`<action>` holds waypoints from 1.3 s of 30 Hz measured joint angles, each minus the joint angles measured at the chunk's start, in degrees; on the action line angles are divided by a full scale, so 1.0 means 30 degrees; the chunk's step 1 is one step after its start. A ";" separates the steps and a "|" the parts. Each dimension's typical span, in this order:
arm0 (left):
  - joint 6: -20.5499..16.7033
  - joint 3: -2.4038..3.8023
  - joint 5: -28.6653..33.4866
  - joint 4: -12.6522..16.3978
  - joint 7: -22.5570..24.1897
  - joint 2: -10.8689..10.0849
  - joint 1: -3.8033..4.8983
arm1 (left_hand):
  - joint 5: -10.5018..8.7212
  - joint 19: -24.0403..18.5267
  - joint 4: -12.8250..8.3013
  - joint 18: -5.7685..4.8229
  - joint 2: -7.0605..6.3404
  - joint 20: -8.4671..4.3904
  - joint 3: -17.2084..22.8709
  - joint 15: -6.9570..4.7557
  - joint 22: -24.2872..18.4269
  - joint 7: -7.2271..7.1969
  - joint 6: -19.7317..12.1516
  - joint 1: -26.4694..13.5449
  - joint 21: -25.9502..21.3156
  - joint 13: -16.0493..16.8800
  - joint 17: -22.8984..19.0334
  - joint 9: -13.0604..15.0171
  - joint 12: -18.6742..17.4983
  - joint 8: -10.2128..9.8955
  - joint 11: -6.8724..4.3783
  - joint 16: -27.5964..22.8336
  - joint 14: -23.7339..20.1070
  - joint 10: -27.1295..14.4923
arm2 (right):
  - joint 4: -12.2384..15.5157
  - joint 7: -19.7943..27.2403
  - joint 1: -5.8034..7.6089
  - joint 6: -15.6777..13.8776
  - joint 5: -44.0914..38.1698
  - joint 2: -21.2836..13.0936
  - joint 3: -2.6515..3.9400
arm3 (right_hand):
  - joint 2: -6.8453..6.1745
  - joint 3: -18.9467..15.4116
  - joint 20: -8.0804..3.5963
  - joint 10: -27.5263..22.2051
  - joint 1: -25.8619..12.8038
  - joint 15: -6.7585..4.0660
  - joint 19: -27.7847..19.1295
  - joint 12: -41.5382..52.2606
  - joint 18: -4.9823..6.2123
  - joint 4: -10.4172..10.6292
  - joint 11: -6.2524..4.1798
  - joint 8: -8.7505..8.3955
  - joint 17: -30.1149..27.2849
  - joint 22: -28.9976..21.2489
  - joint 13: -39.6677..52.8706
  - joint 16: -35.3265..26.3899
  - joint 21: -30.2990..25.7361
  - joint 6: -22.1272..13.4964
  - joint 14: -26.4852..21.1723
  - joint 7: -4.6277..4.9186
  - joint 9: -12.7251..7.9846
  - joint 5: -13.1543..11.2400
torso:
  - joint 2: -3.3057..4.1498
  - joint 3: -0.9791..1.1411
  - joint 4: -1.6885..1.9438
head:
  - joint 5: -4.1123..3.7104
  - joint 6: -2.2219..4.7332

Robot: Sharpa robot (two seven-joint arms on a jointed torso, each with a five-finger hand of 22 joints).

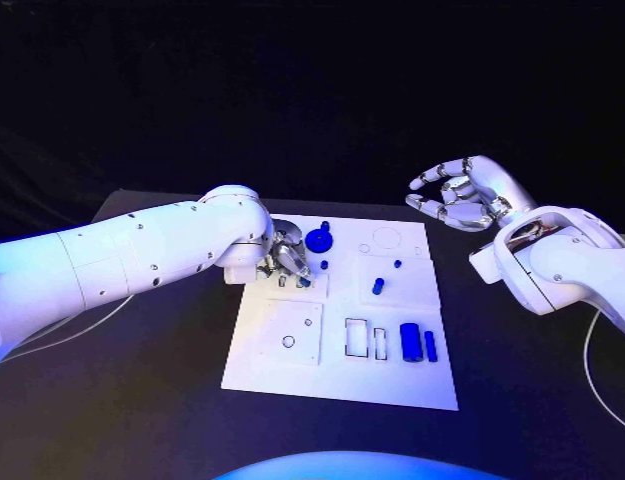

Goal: Assemble the parts on the task board

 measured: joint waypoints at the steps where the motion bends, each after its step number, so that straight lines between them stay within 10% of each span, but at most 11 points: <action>1: 0.0000 0.0000 0.0044 -0.0002 0.0000 -0.0002 -0.0003 | 0.0232 0.0000 -0.0293 0.0000 0.0022 0.0000 0.0294 0.0000 0.0017 0.0004 -0.0070 0.0022 0.0000 -0.0033 0.0000 0.0000 -0.0030 0.0069 0.0000 0.0000 -0.0001 0.0000 | -0.0005 0.0000 -0.0003 0.0001 0.0003 0.0000 -0.0002 | 0.0000 -0.0001 0.0000 0.0000 0.0000 0.0000 -0.0001 0.0000 0.0000 0.0000 0.0000 0.0000 0.0000 0.0000 0.0000 0.0000 0.0000 0.0000 0.0000 0.0000 0.0000 0.0000 | 0.0000 0.0000 0.0000 | 0.0000 -0.0002; 5: -0.0013 -0.0023 0.0294 -0.0006 0.0001 -0.0021 -0.0026 | 0.1914 0.0000 -0.0455 0.0000 0.0194 0.0000 0.0132 0.0000 0.0130 0.0068 -0.0140 -0.0043 0.0132 -0.0243 0.0000 -0.0001 -0.0213 0.0276 0.0002 0.0000 -0.0001 -0.0001 | -0.0024 0.0000 -0.0017 0.0004 0.0017 -0.0003 -0.0010 | 0.0000 0.0052 0.0000 0.0000 0.0000 0.0000 0.0000 0.0000 -0.0001 0.0052 0.0000 0.0000 0.0000 0.0000 -0.0001 0.0000 0.0000 0.0000 0.0000 0.0000 0.0018 0.0114 | -0.0007 -0.0005 0.0000 | 0.0000 -0.0016; 17: -0.0509 -0.0032 0.1202 0.0515 0.0034 -0.0641 -0.0031 | 0.3969 0.0001 -0.0667 0.0001 0.0545 0.0001 -0.0080 0.0001 0.0245 0.0124 -0.0192 -0.0394 0.0283 -0.0321 -0.0001 -0.0001 -0.0310 0.0320 -0.0071 0.0077 -0.0001 0.0080 | -0.0064 0.0000 -0.0042 0.0013 0.0056 -0.0037 -0.0028 | -0.0077 0.0051 0.0001 0.0000 -0.0077 0.0000 -0.0001 0.0000 0.0000 0.0052 0.0000 0.0000 0.0006 0.0014 -0.0003 0.0000 0.0000 0.0000 0.0000 0.0000 0.0016 0.0114 | -0.0018 0.0007 0.0042 | 0.0097 -0.0033; 39: -0.3058 -0.0058 0.0023 0.2079 0.0127 -0.1602 -0.0601 | 0.5579 0.0491 -0.0801 0.0000 0.0536 -0.0264 -0.0215 -0.0133 0.1521 0.0183 -0.0098 -0.0952 0.1010 -0.0065 -0.0001 -0.0001 0.0089 0.0658 -0.0268 0.0149 -0.0002 0.0625 | -0.0161 0.0000 -0.0059 0.0029 0.0119 -0.0143 -0.0040 | -0.0076 0.0102 0.0001 0.0000 -0.0076 0.0000 -0.0001 0.0000 0.0000 0.0103 0.0000 -0.0001 0.0011 0.0009 -0.0008 0.0000 0.0000 0.0000 0.0000 0.0000 0.0010 0.0113 | -0.0037 0.0055 0.0128 | 0.0264 -0.0042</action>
